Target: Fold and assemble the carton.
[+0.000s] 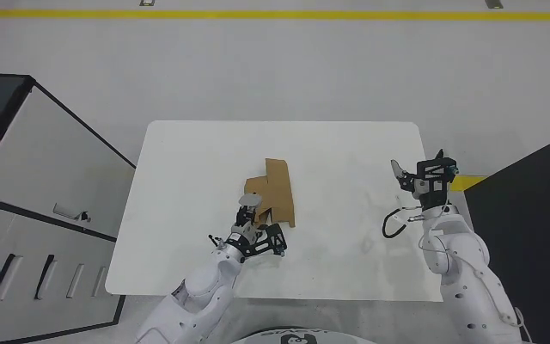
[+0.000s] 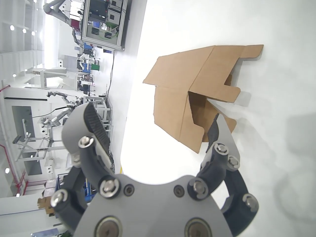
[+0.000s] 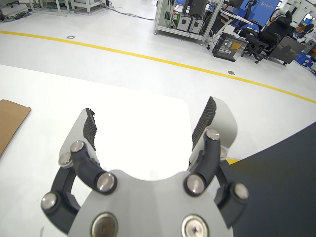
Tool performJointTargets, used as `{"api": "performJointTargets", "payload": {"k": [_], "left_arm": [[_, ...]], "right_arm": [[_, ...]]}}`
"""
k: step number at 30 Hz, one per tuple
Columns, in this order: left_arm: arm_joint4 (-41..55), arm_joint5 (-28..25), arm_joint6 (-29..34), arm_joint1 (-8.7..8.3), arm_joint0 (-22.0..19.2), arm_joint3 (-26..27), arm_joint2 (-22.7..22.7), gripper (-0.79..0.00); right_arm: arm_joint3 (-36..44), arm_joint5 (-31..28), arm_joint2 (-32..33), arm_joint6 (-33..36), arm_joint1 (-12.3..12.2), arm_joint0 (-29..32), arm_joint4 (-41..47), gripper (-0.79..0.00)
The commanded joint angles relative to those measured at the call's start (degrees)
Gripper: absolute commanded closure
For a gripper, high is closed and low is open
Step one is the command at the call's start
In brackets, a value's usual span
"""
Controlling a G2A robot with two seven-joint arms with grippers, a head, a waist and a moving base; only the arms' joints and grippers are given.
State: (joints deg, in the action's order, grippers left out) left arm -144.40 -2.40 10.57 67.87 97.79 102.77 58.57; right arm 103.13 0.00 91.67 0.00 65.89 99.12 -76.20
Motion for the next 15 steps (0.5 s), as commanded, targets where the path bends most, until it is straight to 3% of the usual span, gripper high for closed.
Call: {"api": "performJointTargets", "payload": {"k": [1, 8, 15], "left_arm": [[-0.29, 0.07, 0.21, 0.03, -0.15, 0.05, 0.02, -0.785], [-0.87, 0.06, -0.1, 0.09, -0.55, -0.74, -0.2, -0.785], [-2.43, 2.7, 6.5, 1.24, -2.8, -4.01, -2.38, -0.785]], "right_arm": [[0.0, 0.0, 0.0, 0.0, 0.0, 0.0, 0.0, -0.785], [0.0, 0.0, 0.0, 0.0, 0.0, 0.0, 0.0, -0.785], [0.0, 0.0, 0.0, 0.0, 0.0, 0.0, 0.0, -0.785]]}}
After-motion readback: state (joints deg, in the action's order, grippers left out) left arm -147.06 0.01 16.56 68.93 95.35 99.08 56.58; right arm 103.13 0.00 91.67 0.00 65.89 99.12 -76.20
